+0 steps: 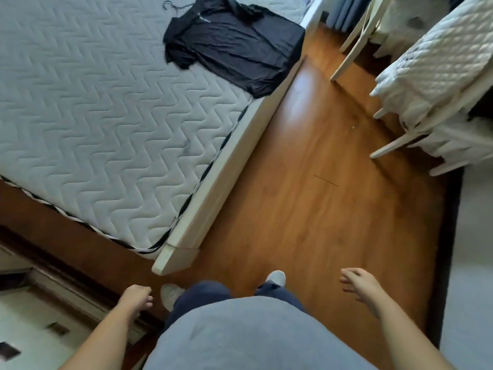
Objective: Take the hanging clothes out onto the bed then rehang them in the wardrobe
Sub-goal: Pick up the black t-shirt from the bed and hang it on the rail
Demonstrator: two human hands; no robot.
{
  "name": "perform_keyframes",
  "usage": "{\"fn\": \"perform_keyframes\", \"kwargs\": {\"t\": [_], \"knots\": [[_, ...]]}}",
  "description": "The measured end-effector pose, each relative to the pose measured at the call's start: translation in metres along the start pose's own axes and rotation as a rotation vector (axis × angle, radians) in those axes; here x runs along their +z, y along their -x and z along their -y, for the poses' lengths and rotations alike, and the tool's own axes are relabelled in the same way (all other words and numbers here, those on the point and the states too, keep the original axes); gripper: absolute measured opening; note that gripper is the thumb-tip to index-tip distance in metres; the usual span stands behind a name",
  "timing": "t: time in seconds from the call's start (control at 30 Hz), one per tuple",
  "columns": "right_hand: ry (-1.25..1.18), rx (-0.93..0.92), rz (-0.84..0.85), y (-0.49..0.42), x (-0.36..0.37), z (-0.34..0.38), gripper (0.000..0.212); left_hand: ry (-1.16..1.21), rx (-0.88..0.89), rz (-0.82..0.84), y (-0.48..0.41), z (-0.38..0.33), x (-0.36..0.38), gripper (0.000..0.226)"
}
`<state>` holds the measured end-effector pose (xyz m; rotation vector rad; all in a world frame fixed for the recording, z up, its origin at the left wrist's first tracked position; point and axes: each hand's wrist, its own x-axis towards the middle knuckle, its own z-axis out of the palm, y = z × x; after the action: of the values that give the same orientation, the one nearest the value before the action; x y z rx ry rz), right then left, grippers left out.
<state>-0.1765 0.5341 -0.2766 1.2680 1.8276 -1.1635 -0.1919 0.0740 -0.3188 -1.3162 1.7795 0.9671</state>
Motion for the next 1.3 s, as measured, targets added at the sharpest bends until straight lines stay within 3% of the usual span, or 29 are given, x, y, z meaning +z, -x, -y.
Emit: {"fn": "perform_keyframes", "kwargs": {"t": [0.23, 0.4, 0.6, 0.7, 0.83, 0.97, 1.07, 1.3], "knots": [[-0.104, 0.147, -0.038, -0.050, -0.102, 0.003, 0.041, -0.169, 0.283, 0.070, 0.031, -0.132, 0.096, 0.029], [-0.034, 0.175, 0.025, -0.108, -0.108, 0.066, 0.030, -0.184, 0.243, 0.038, 0.023, -0.211, 0.108, 0.030], [0.018, 0.075, 0.039, -0.188, -0.116, 0.225, 0.019, 0.056, 0.067, 0.050, 0.001, -0.350, 0.130, 0.036], [0.162, -0.047, 0.020, -0.216, -0.129, 0.329, 0.015, 0.042, 0.182, 0.098, 0.003, -0.446, 0.140, 0.017], [0.401, -0.282, -0.002, -0.255, -0.136, 0.463, 0.013, -0.015, 0.392, 0.095, 0.002, -0.561, 0.149, 0.011], [0.293, -0.422, 0.083, -0.290, -0.126, 0.576, 0.007, -0.153, 0.500, -0.001, 0.012, -0.644, 0.159, 0.023], [0.145, -0.381, 0.202, -0.313, -0.121, 0.647, 0.011, -0.089, 0.475, -0.041, 0.006, -0.686, 0.168, 0.025], [0.261, -0.325, 0.292, -0.406, -0.152, 0.808, 0.014, 0.257, 0.167, -0.269, -0.012, -0.746, 0.173, 0.025]]}}
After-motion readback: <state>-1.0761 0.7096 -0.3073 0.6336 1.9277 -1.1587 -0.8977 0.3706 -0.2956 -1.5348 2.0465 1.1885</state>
